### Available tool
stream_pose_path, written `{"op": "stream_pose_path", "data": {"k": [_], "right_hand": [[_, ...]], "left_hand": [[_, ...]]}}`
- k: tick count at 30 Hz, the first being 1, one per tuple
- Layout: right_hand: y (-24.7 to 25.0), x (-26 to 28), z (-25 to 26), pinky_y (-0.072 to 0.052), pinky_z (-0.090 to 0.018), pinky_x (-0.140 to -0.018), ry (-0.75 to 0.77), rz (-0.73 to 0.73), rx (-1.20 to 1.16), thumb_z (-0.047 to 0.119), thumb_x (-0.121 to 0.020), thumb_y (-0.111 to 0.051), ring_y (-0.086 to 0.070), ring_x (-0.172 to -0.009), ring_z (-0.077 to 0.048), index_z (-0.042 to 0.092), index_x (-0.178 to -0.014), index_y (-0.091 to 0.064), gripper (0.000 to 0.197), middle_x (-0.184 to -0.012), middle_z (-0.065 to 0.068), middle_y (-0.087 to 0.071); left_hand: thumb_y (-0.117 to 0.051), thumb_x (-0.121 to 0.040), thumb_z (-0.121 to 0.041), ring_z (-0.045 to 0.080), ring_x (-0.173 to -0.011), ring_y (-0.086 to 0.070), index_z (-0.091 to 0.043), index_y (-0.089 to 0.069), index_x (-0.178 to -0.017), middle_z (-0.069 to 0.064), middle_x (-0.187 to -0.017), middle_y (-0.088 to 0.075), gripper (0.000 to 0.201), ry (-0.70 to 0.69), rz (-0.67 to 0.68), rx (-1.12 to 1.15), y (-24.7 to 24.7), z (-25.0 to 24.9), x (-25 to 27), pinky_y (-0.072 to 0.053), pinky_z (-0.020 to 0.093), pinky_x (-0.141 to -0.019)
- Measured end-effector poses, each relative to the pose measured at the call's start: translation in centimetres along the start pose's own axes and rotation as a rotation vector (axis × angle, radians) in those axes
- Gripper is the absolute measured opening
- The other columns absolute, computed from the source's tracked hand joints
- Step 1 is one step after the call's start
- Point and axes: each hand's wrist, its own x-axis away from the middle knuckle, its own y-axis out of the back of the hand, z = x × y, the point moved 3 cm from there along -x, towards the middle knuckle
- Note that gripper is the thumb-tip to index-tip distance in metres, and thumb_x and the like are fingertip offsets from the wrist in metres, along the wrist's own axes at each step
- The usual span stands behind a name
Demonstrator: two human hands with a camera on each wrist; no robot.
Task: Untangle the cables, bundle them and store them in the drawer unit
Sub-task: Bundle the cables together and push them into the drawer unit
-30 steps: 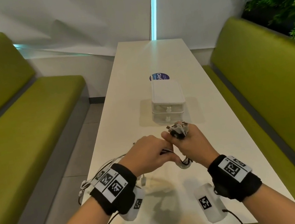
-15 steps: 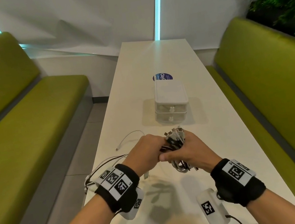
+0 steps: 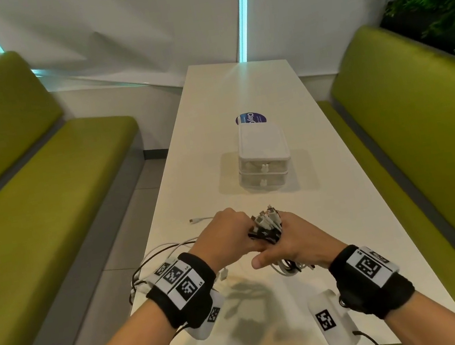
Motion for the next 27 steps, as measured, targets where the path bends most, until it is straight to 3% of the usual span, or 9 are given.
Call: {"op": "stream_pose_path", "data": {"k": [3,6,8,13,15,18,21,24,27], "right_hand": [[-0.3,0.4,-0.1,-0.037,-0.017,-0.059,-0.01,0.038,-0.006,0.021,-0.063,-0.089,-0.049,-0.058,-0.003,0.02,-0.074,-0.053,0.038,-0.061,0.015,-0.054],[-0.6,0.8,-0.1,-0.04,-0.018,-0.061,-0.027,0.038,-0.103,0.012,-0.071,-0.083,-0.052,-0.058,-0.006,0.023,-0.067,-0.058,0.028,-0.06,0.012,-0.056],[-0.6,1.0,0.0,-0.042,-0.02,-0.061,-0.044,0.048,-0.163,0.01,-0.075,-0.08,-0.054,-0.059,-0.009,0.026,-0.063,-0.06,0.028,-0.059,0.009,-0.057],[-0.2,1.0,0.9,-0.046,-0.02,-0.071,-0.03,0.156,-0.125,0.005,-0.071,-0.082,-0.063,-0.071,-0.005,0.031,-0.072,-0.067,0.029,-0.071,0.01,-0.067],[-0.1,1.0,0.9,-0.044,-0.016,-0.067,-0.028,0.167,-0.091,0.005,-0.071,-0.082,-0.059,-0.066,-0.002,0.03,-0.07,-0.064,0.032,-0.066,0.014,-0.063],[-0.2,1.1,0.5,-0.04,-0.017,-0.063,-0.02,0.171,-0.007,0.009,-0.071,-0.083,-0.05,-0.061,-0.005,0.027,-0.071,-0.053,0.035,-0.064,0.014,-0.053],[-0.2,1.1,-0.1,-0.04,-0.021,-0.064,-0.003,0.139,0.062,0.013,-0.077,-0.077,-0.051,-0.064,-0.002,0.027,-0.078,-0.054,0.027,-0.069,0.015,-0.054],[0.0,1.3,-0.4,-0.047,-0.025,-0.076,-0.015,0.103,0.04,0.012,-0.082,-0.071,-0.06,-0.081,-0.005,0.02,-0.099,-0.062,0.021,-0.089,0.009,-0.062],[0.0,1.4,-0.8,-0.048,-0.031,-0.08,-0.058,0.066,0.026,0.01,-0.082,-0.069,-0.059,-0.083,-0.005,0.023,-0.103,-0.061,0.026,-0.092,0.007,-0.064]], "left_hand": [[-0.075,-0.067,-0.049,0.012,-0.044,-0.04,-0.017,-0.064,-0.058,-0.004,-0.045,-0.047,0.035,0.035,-0.046,0.028,0.4,0.0,0.2,-0.032,0.025,-0.048],[-0.073,-0.069,-0.051,0.014,-0.042,-0.036,-0.02,-0.048,-0.048,-0.003,-0.042,-0.044,0.045,0.011,-0.049,0.007,0.7,-0.1,0.2,-0.028,0.024,-0.045],[-0.072,-0.072,-0.054,0.016,-0.045,-0.04,-0.022,-0.051,-0.051,-0.003,-0.046,-0.049,0.044,-0.013,-0.035,0.038,0.8,-0.1,0.3,-0.031,0.025,-0.047],[-0.075,-0.071,-0.052,0.014,-0.06,-0.06,-0.019,-0.07,-0.077,-0.003,-0.065,-0.067,0.034,-0.024,0.023,0.181,0.4,0.5,0.5,-0.044,0.028,-0.056],[-0.077,-0.069,-0.05,0.012,-0.058,-0.059,-0.02,-0.071,-0.078,-0.003,-0.065,-0.067,0.032,-0.039,0.049,0.239,0.2,0.5,0.5,-0.045,0.029,-0.056],[-0.079,-0.071,-0.044,0.008,-0.054,-0.048,-0.02,-0.068,-0.074,0.001,-0.064,-0.064,0.026,-0.023,0.123,0.319,0.0,0.9,0.5,-0.037,0.024,-0.054],[-0.073,-0.081,-0.036,0.006,-0.054,-0.044,-0.032,-0.059,-0.064,-0.008,-0.057,-0.055,0.022,-0.052,0.188,0.347,-0.3,1.4,0.8,-0.034,0.024,-0.056],[-0.062,-0.092,-0.035,0.003,-0.059,-0.053,-0.033,-0.064,-0.078,-0.013,-0.063,-0.06,0.014,-0.073,0.227,0.422,0.2,2.1,1.4,-0.039,0.018,-0.06],[-0.055,-0.096,-0.038,0.005,-0.065,-0.062,-0.031,-0.067,-0.083,-0.012,-0.069,-0.065,0.019,-0.078,0.278,0.367,0.3,2.6,1.6,-0.045,0.019,-0.066]]}}
